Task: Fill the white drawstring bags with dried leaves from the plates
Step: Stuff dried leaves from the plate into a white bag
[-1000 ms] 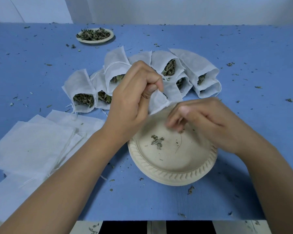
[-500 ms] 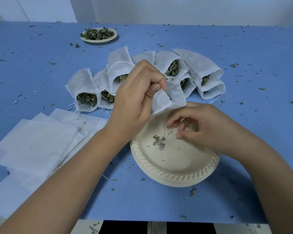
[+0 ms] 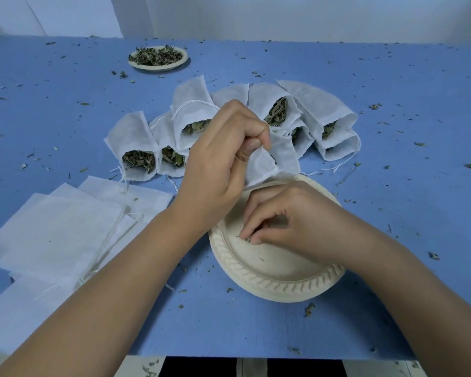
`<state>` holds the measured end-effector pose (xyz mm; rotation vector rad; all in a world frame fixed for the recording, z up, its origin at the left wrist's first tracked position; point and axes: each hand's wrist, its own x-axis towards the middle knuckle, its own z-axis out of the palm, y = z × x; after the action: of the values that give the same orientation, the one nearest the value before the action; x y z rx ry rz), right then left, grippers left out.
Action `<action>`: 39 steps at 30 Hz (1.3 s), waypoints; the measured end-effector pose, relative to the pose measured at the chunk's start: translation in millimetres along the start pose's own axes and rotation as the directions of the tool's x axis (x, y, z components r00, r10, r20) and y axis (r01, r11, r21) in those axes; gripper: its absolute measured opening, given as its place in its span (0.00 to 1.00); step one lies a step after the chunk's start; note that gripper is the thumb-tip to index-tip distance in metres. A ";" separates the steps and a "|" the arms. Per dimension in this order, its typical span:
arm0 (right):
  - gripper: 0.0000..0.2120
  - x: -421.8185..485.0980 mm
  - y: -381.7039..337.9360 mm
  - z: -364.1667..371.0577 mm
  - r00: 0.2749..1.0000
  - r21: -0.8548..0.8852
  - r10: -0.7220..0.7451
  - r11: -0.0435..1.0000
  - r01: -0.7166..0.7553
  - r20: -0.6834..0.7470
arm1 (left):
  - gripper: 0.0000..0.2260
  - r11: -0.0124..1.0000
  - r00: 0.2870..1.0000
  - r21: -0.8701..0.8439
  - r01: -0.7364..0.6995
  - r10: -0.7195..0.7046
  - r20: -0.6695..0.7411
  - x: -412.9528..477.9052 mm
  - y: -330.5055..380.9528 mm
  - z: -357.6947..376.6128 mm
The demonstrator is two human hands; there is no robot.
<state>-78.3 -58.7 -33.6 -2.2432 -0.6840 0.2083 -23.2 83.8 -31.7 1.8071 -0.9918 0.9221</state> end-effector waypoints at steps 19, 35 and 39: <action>0.10 -16.7 -0.1 -32.2 0.904 0.620 -0.043 0.714 0.325 -0.425 | 0.10 1.000 1.000 0.012 -0.001 0.001 0.000 0.6 -0.3 -1.1; 0.07 1.6 3.3 2.1 0.647 -0.100 -0.190 0.980 0.173 -0.739 | 0.11 0.995 0.995 -0.060 -0.075 0.079 0.065 -1.5 2.6 5.8; 0.07 -3.1 4.3 -4.8 0.671 -0.383 -0.388 0.909 0.165 -0.632 | 0.11 0.996 0.996 -0.049 -0.070 0.073 0.047 -1.3 1.7 5.5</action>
<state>-77.4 -65.8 -33.6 -2.1990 -0.6418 -0.9302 -24.2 78.6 -34.3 1.7718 -1.1059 0.8950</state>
